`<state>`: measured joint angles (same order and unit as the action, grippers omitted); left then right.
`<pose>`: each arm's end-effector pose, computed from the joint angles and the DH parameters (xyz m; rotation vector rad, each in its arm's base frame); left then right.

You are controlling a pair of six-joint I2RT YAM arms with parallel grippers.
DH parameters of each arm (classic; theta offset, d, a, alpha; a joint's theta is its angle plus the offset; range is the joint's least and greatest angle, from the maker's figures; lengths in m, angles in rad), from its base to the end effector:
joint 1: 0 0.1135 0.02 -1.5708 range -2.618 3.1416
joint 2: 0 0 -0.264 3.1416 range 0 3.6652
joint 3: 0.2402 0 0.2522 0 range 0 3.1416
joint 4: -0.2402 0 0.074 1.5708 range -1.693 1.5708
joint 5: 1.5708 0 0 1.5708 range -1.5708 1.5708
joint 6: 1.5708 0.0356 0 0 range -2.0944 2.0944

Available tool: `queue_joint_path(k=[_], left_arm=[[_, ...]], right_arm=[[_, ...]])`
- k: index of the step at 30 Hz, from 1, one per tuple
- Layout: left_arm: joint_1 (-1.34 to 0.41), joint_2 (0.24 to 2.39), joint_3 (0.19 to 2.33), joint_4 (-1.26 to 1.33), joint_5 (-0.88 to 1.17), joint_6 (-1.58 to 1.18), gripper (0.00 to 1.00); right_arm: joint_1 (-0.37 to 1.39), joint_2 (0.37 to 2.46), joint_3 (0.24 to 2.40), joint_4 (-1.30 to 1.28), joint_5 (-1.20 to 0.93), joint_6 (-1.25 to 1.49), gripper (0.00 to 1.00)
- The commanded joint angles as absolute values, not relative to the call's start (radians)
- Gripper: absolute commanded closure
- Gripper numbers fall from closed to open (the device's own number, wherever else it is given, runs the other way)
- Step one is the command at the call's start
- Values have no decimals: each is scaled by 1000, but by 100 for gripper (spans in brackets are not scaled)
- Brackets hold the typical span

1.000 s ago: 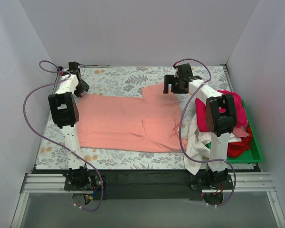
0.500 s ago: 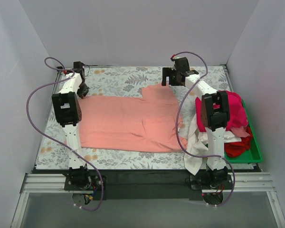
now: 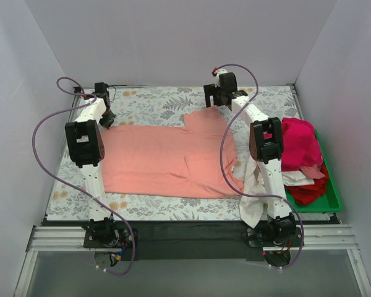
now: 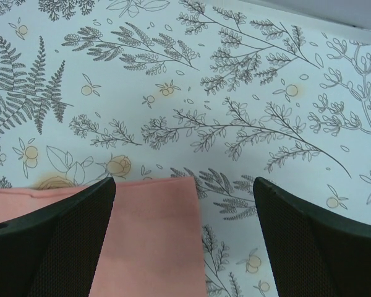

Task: Fold and stack the t-shirts
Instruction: Fold the tshirt

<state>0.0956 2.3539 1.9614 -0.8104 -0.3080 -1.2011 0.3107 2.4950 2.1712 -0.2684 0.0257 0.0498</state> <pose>0.4911 0.0579 0.1616 -1.6729 2.0805 0.0919 0.5458 0.1743 0.1903 -0.2673 2.1517 0.1796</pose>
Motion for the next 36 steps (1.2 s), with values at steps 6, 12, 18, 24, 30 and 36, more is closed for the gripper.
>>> queue_joint_path(k=[6,12,18,24,30,36], left_arm=[[83,2289,1872,-761,-253,-1215,100],[83,2252,1830,-730,-265,-1216,100],[83,2238,1822,-727,-268,-1224,100],[83,2194,1798,-710,-259,-1229,100],[80,2122,1717,-661,-256,-1236,100],[77,2043,1646,-643,-302,-1258,100]], right_arm=[[345,2563,2211,-216,57,12,5],[354,2557,2174,-273,77,12,30],[357,2522,2129,-313,71,17,71],[371,2439,2118,-308,16,-32,99],[417,2289,1956,-235,-41,-100,99],[463,2146,1766,-180,-5,-104,99]])
